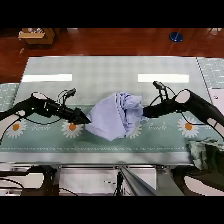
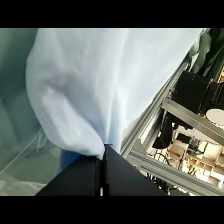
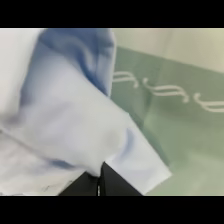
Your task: Fold the shirts.
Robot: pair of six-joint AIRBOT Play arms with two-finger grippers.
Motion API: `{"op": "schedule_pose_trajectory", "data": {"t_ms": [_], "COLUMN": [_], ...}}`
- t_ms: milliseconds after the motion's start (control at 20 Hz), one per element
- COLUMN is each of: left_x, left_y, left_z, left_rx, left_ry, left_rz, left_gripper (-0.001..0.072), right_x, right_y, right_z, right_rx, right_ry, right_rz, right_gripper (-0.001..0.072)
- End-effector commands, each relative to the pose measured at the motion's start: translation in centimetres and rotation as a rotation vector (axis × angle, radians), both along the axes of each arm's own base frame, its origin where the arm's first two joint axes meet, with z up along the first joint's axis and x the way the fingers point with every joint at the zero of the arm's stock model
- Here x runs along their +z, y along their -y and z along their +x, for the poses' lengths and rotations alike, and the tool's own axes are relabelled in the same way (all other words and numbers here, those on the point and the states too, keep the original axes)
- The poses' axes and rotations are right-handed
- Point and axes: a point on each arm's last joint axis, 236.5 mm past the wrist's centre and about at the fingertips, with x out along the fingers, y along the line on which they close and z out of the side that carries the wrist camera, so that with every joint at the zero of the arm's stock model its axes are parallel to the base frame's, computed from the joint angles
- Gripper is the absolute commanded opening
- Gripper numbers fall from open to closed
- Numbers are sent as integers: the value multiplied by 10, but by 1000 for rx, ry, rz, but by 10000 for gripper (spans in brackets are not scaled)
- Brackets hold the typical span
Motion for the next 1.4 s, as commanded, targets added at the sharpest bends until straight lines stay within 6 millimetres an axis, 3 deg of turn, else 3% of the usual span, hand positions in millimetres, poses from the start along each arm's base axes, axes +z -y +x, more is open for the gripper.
{"op": "schedule_pose_trajectory", "data": {"t_ms": [0, 100, 200, 350, 550, 700, 900, 1050, 1200, 1350], "left_x": [17, 34, 63, 137, 259, 347, 433, 461, 458, 458], "left_y": [-1, 0, 4, 12, 4, -19, -54, -80, -107, -120], "left_z": [8, 15, 26, 46, 61, 61, 47, 36, 29, 19], "left_rx": [-29, -55, -66, -74, -83, -6, 153, 268, 355, 409], "left_ry": [30, 68, 144, 334, 692, 921, 1100, 1162, 1174, 1177], "left_rz": [-34, -56, -92, -176, -158, -103, -14, 111, 292, 394], "left_gripper": [23, 22, 23, 22, 22, 22, 21, 21, 21, 21], "right_x": [32, 58, 85, 129, 227, 313, 409, 441, 439, 431], "right_y": [23, 33, 39, 45, 51, 75, 104, 124, 157, 167], "right_z": [11, 16, 19, 20, 30, 36, 26, 11, -9, -24], "right_rx": [-25, -37, -60, -87, -98, -147, -209, -223, -265, -268], "right_ry": [110, 194, 273, 399, 652, 851, 1055, 1099, 1015, 939], "right_rz": [-32, -47, -41, -27, -38, -129, -242, -344, -491, -530], "right_gripper": [21, 21, 21, 21, 20, 20, 20, 21, 21, 20]}}
